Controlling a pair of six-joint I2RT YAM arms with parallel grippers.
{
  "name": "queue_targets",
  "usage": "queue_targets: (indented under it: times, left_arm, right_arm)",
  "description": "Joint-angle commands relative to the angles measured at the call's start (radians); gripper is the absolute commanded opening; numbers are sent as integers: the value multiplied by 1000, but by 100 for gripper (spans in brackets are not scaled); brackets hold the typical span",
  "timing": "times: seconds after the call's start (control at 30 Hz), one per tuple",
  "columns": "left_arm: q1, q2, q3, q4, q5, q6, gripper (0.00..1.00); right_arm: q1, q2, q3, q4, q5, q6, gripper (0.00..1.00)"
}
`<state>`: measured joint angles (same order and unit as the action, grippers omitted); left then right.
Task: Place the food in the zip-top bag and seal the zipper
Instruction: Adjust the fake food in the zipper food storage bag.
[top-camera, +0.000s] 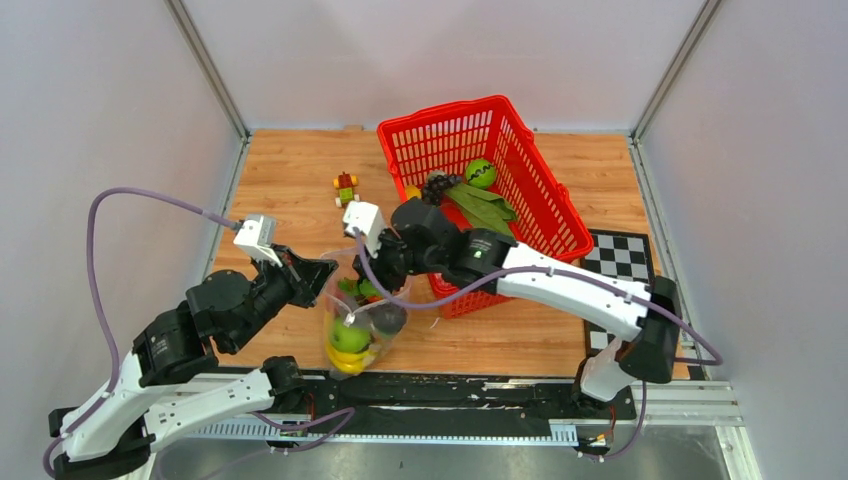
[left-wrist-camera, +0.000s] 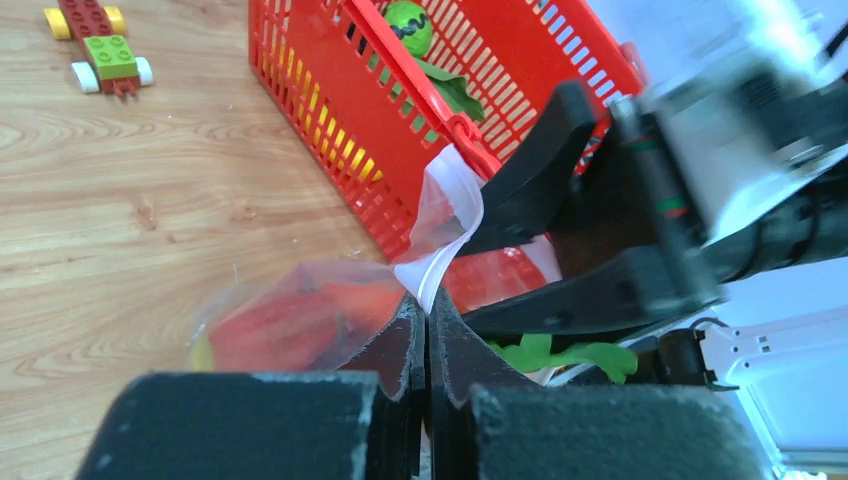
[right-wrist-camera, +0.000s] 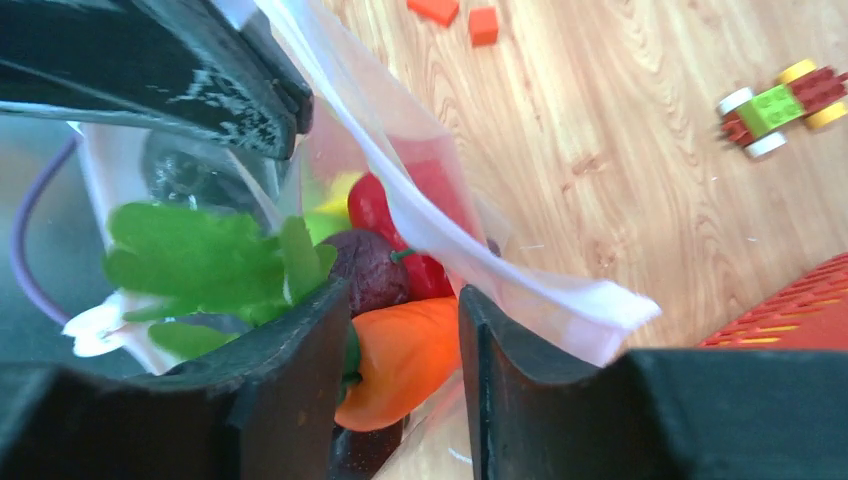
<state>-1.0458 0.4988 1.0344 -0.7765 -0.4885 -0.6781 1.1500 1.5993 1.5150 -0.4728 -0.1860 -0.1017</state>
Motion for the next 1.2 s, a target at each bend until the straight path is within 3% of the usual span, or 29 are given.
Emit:
queue_targets:
  times: [0.0,0.47,0.67,0.77,0.87,0.93,1.03,1.17]
  left_arm:
    - [-5,-16,15,128,-26,-30,0]
    - [-5,40,0,169,26,-24,0]
    - [-5,46,-2,174,26,-29,0]
    - [-5,47,-1,173,24,-28,0]
    - [-5,50,-1,175,25,-29,0]
    - [-4,53,-2,174,24,-28,0]
    - [-4,59,-4,185,29,-27,0]
    - [-5,67,0,184,36,-25,0]
  right_arm:
    - [-13,-114,-3,48,-31,88,49]
    - [-13,-184,23,-161,-88,123,51]
    - [-12,-248,-35,-75,-188,190,55]
    - [-12,-281,-53,-65,-159,208,59]
    - [-10,-317,-74,-36,-186,216,74]
    - [-7,-318,-88,-14,-188,220,76]
    - [1,-284,-85,-20,-173,222,75]
    - [18,-215,-60,-72,-119,204,66]
